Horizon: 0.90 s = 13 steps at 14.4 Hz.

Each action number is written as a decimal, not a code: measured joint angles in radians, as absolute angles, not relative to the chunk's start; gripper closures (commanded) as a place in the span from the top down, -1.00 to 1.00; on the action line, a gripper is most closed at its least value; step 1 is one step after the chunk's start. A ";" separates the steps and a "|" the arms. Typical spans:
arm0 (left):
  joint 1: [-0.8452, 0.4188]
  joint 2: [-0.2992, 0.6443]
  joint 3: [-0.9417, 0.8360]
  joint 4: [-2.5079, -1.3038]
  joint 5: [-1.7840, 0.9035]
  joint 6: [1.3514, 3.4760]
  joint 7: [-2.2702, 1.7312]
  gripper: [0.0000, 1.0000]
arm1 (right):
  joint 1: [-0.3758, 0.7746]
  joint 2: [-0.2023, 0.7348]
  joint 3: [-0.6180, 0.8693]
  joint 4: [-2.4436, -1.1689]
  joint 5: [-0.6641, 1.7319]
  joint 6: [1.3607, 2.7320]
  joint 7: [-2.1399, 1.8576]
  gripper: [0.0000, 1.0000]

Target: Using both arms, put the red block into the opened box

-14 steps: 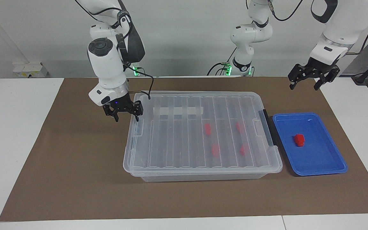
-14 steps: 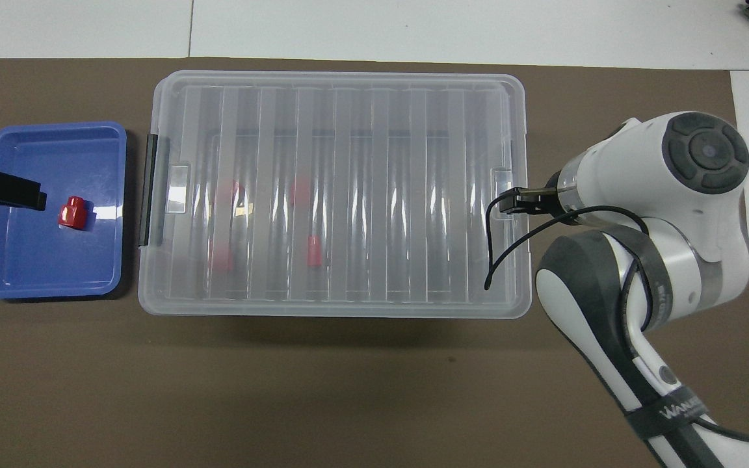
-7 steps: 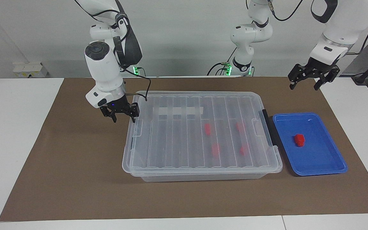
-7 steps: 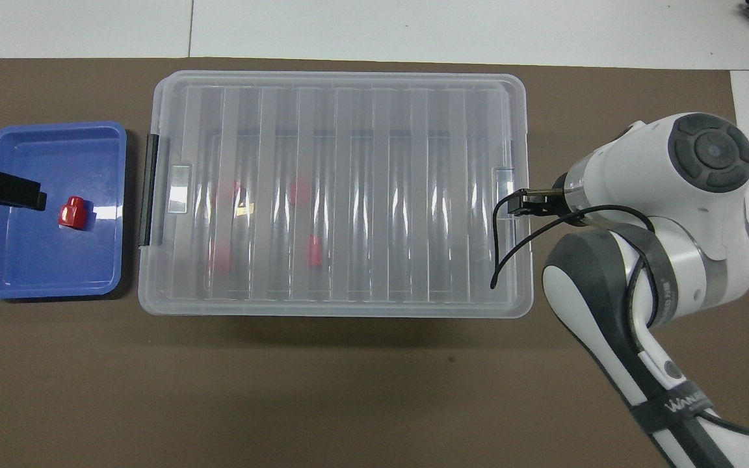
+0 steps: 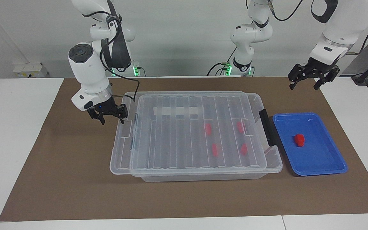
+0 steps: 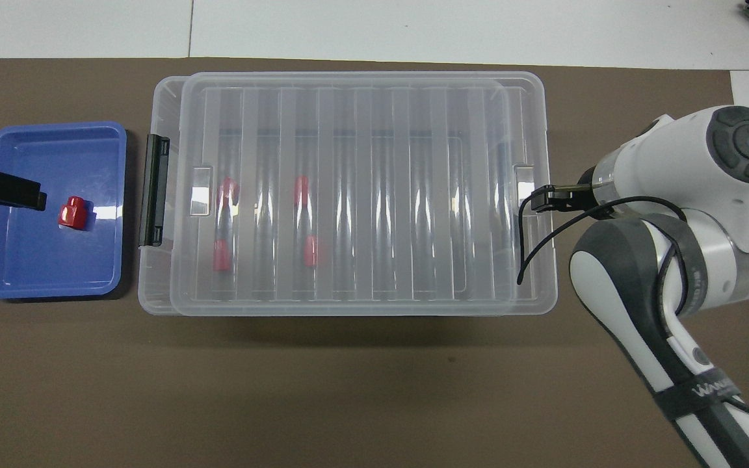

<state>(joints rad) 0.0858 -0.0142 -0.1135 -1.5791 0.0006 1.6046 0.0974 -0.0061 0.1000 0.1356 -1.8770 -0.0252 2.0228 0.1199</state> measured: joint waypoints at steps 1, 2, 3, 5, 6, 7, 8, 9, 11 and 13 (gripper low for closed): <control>0.089 -0.014 -0.112 -1.580 0.001 1.596 0.097 1.00 | -0.022 0.100 0.135 -1.877 -0.026 2.017 0.087 0.70; 0.095 -0.014 -0.110 -1.581 0.001 1.583 0.096 1.00 | -0.041 0.100 0.135 -1.877 -0.026 2.014 0.056 0.70; 0.109 -0.015 -0.109 -1.581 0.001 1.570 0.096 1.00 | -0.056 0.100 0.135 -1.877 -0.028 2.012 0.027 0.70; 0.147 -0.020 -0.107 -1.581 0.001 1.563 0.096 1.00 | -0.083 0.100 0.134 -1.877 -0.033 2.011 -0.028 0.70; 0.164 -0.023 -0.105 -1.581 0.001 1.562 0.097 1.00 | -0.093 0.100 0.134 -1.877 -0.034 2.010 -0.051 0.70; 0.181 -0.027 -0.104 -1.581 0.001 1.562 0.097 1.00 | -0.103 0.100 0.134 -1.877 -0.038 2.007 -0.071 0.70; 0.193 -0.030 -0.103 -1.584 0.001 1.566 0.097 1.00 | -0.114 0.100 0.134 -1.877 -0.045 2.004 -0.093 0.70; 0.200 -0.036 -0.103 -1.599 0.001 1.595 0.097 1.00 | -0.127 0.100 0.134 -1.877 -0.052 2.003 -0.122 0.70; 0.205 -0.051 -0.103 -1.673 0.002 1.725 0.097 1.00 | -0.158 0.100 0.134 -1.876 -0.061 2.003 -0.184 0.71; 0.205 -0.050 -0.103 -1.749 0.002 1.837 0.096 1.00 | -0.186 0.100 0.134 -1.875 -0.061 2.003 -0.243 0.71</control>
